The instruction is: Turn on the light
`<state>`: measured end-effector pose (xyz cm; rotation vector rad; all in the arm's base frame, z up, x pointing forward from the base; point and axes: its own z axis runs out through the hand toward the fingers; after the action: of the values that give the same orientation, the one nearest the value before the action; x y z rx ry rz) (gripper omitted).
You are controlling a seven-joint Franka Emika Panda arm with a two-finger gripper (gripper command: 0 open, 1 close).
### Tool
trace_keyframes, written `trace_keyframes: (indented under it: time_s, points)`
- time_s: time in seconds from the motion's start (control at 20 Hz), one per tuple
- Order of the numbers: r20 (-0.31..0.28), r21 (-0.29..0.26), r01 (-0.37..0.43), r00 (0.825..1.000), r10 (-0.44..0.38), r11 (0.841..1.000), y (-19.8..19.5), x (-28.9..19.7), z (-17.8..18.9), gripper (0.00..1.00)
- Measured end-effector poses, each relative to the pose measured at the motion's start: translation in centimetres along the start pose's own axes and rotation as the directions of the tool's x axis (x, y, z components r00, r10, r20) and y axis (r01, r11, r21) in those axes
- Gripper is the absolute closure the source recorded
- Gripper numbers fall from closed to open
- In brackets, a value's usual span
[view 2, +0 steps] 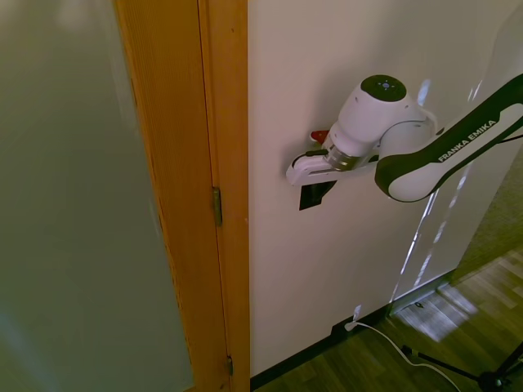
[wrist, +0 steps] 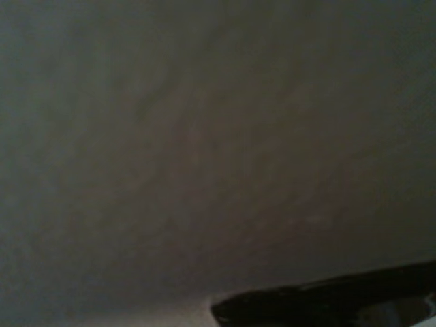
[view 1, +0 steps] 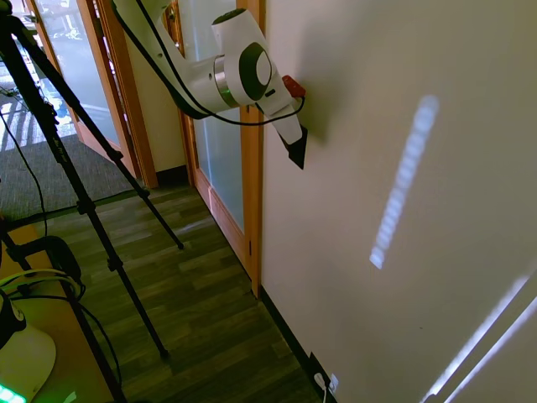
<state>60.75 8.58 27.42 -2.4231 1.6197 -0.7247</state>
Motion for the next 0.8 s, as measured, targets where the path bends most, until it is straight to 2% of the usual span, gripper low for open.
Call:
trace_keyframes:
  time_s: [0.15,0.35,0.45,0.5,0.8]
  points:
    - [-0.01,0.027,0.008,1.0,-0.007,1.0,0.3,-0.1,-0.3,1.0]
    - [-0.023,0.103,0.013,1.0,-0.01,0.995,0.7,0.4,-2.6,1.0]
    - [-0.026,0.115,0.018,1.0,-0.016,0.993,0.8,0.5,-2.9,1.0]
    - [-0.025,0.121,0.022,1.0,-0.019,0.992,0.9,0.5,-2.9,0.0]
    - [-0.004,0.162,0.027,1.0,-0.026,0.986,1.6,0.7,-2.9,0.0]
